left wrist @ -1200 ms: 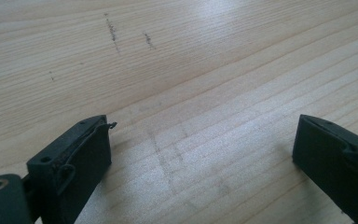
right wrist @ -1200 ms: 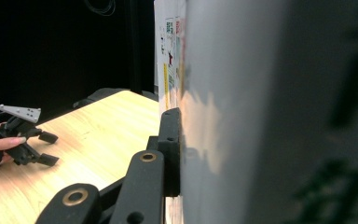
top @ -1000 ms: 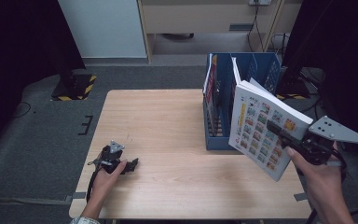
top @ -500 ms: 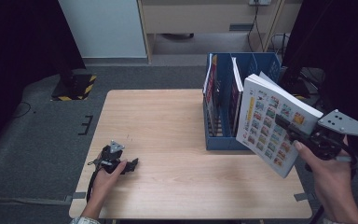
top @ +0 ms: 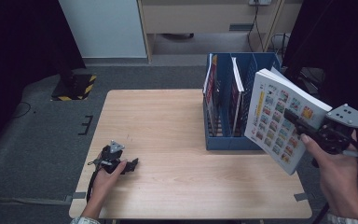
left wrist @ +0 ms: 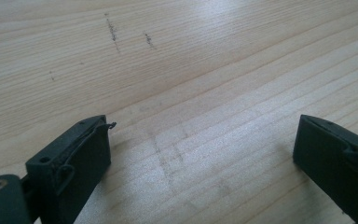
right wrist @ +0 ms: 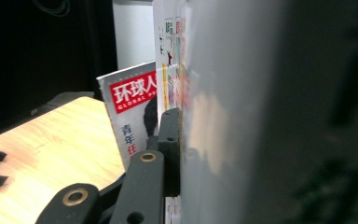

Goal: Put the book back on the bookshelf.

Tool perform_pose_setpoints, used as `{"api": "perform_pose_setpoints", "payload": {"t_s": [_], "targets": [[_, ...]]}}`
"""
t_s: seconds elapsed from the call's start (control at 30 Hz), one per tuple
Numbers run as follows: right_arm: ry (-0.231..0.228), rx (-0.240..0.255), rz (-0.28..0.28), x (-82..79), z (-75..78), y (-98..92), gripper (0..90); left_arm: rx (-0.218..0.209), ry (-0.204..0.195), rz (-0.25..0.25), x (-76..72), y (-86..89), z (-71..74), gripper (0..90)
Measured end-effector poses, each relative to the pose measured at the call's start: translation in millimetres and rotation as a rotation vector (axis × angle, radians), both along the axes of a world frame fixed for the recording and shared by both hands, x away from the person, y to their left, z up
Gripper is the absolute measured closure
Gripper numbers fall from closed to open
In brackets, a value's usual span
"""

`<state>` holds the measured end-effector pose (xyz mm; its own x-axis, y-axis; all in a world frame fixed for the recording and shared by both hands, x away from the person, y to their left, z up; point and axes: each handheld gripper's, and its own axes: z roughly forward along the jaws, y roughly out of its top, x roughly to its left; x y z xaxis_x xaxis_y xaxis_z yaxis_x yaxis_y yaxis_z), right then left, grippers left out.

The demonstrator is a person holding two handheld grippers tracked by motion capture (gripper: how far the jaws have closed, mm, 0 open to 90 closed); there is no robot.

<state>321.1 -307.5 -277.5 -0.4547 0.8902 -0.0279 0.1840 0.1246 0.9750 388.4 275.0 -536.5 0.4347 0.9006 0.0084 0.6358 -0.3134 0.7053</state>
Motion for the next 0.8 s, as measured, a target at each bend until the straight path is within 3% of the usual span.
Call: {"api": "perform_pose_setpoints", "payload": {"t_s": [0.3, 0.8], "targets": [[0.011, 0.001, -0.065, 16.0, 2.5, -5.6, 73.9, 0.001, 0.001, 0.001, 0.0, -0.1, 0.1, 2.9], [0.029, 0.003, -0.201, 65.1, 6.0, 0.0, 74.0, 0.001, 0.001, 0.002, 0.2, -0.2, 0.0, 2.6]]}}
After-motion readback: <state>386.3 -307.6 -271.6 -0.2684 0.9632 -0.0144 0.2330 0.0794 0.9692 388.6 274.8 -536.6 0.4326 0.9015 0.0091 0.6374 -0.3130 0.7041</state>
